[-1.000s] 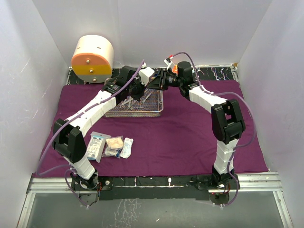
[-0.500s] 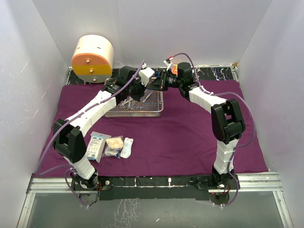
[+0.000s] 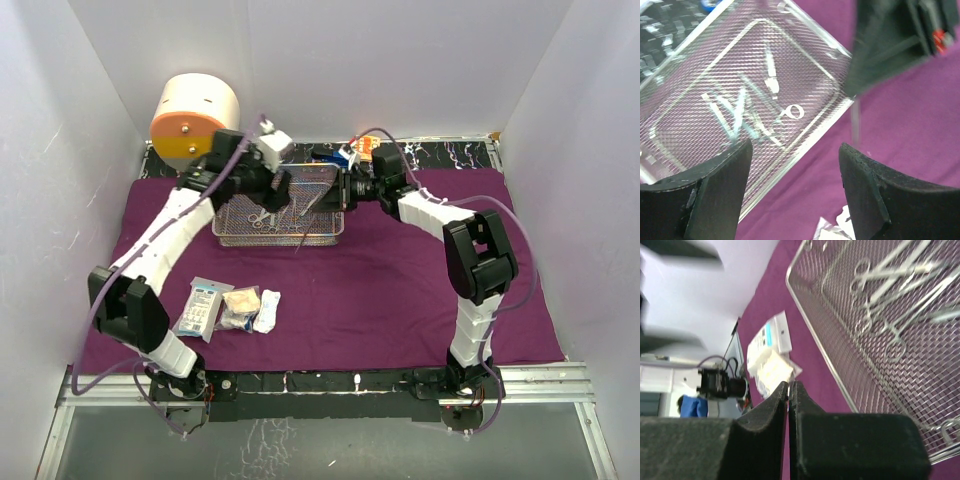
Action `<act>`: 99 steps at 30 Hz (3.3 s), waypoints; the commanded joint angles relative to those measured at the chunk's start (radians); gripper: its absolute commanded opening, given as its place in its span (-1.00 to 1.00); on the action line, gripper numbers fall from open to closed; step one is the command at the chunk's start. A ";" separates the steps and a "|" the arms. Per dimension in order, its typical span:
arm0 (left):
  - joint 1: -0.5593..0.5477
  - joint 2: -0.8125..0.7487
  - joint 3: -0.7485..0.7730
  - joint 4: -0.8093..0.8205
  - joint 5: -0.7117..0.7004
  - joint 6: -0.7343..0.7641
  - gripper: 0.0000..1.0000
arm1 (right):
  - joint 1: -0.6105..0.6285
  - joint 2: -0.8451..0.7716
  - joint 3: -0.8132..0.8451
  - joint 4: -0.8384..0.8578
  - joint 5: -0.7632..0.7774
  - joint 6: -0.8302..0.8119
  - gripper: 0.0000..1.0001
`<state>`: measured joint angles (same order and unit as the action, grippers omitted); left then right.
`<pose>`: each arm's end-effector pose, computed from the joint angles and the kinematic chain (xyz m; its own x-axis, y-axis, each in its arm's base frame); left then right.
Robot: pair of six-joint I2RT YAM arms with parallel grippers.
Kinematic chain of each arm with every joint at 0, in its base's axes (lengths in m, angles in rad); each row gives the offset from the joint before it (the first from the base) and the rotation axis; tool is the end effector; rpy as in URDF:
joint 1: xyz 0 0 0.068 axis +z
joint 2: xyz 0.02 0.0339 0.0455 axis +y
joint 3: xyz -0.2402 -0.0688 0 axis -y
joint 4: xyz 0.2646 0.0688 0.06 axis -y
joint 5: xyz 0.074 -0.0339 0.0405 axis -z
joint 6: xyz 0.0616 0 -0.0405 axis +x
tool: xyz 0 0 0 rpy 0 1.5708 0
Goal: Open and lay out the surgical kit
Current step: Pick up the medical item from the container, then place the medical item in the surgical kit.
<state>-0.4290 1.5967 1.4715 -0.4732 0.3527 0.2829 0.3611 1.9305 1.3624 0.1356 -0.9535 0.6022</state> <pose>0.3596 -0.1879 0.3059 -0.3105 0.4301 -0.8477 0.7671 0.6401 0.0438 0.4121 0.2093 0.2006 -0.8313 0.0365 -0.5546 -0.5172 0.3146 0.7960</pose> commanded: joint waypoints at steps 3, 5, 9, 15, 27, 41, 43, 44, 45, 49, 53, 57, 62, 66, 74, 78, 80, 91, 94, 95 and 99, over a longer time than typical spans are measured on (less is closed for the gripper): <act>0.196 -0.120 0.011 0.025 0.056 -0.061 0.41 | 0.116 -0.061 -0.119 -0.056 -0.139 -0.142 -1.00; 0.224 -0.127 0.008 0.032 0.042 -0.067 0.42 | 0.163 -0.050 -0.136 -0.078 -0.155 -0.185 -1.00; 0.257 -0.144 -0.004 0.038 0.057 -0.073 0.43 | 0.226 0.005 -0.132 -0.109 -0.184 -0.235 -1.00; 0.268 -0.160 -0.023 0.044 0.070 -0.074 0.45 | 0.264 0.086 -0.091 -0.196 -0.191 -0.315 -1.00; 0.269 -0.151 -0.041 0.054 0.096 -0.075 0.45 | 0.268 0.191 -0.009 -0.317 -0.179 -0.415 -0.94; 0.269 -0.146 -0.036 0.045 0.113 -0.072 0.46 | 0.268 0.245 0.035 -0.368 -0.184 -0.461 -0.78; 0.269 -0.145 -0.038 0.046 0.115 -0.072 0.46 | 0.269 0.245 0.038 -0.369 -0.186 -0.463 -0.75; 0.269 -0.144 -0.039 0.047 0.115 -0.071 0.46 | 0.268 0.245 0.038 -0.369 -0.187 -0.464 -0.74; 0.269 -0.144 -0.040 0.047 0.117 -0.071 0.46 | 0.269 0.245 0.039 -0.369 -0.186 -0.465 -0.73; 0.269 -0.144 -0.045 0.048 0.121 -0.073 0.47 | 0.269 0.251 0.044 -0.366 -0.186 -0.466 -0.72; 0.269 -0.145 -0.045 0.046 0.123 -0.069 0.47 | 0.268 0.255 0.048 -0.367 -0.177 -0.475 -0.70; 0.270 -0.145 -0.041 0.043 0.125 -0.070 0.47 | 0.268 0.252 0.050 -0.369 -0.162 -0.489 -0.68; 0.270 -0.146 -0.037 0.040 0.127 -0.069 0.47 | 0.268 0.247 0.053 -0.391 -0.138 -0.530 -0.67; 0.270 -0.147 -0.037 0.037 0.130 -0.067 0.48 | 0.269 0.233 0.051 -0.404 -0.117 -0.561 -0.65; 0.269 -0.146 -0.036 0.038 0.135 -0.067 0.48 | 0.265 0.221 0.055 -0.428 -0.083 -0.602 -0.63; 0.269 -0.146 -0.036 0.036 0.138 -0.068 0.49 | 0.265 0.216 0.061 -0.433 -0.079 -0.611 -0.61; 0.270 -0.147 -0.037 0.037 0.141 -0.068 0.49 | 0.265 0.211 0.063 -0.434 -0.076 -0.613 -0.59; 0.269 -0.151 -0.042 0.033 0.147 -0.064 0.50 | 0.254 0.187 0.080 -0.462 -0.051 -0.638 -0.51; 0.269 -0.152 -0.042 0.034 0.149 -0.065 0.50 | 0.254 0.182 0.084 -0.463 -0.044 -0.644 -0.49; 0.269 -0.151 -0.042 0.035 0.151 -0.064 0.50 | 0.254 0.182 0.086 -0.465 -0.045 -0.644 -0.48; 0.269 -0.153 -0.042 0.033 0.154 -0.065 0.51 | 0.253 0.178 0.099 -0.476 -0.042 -0.651 -0.46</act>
<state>-0.1654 1.4902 1.4376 -0.4343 0.4755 0.2161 0.6254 2.1735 1.4048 -0.3447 -1.0107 -0.0223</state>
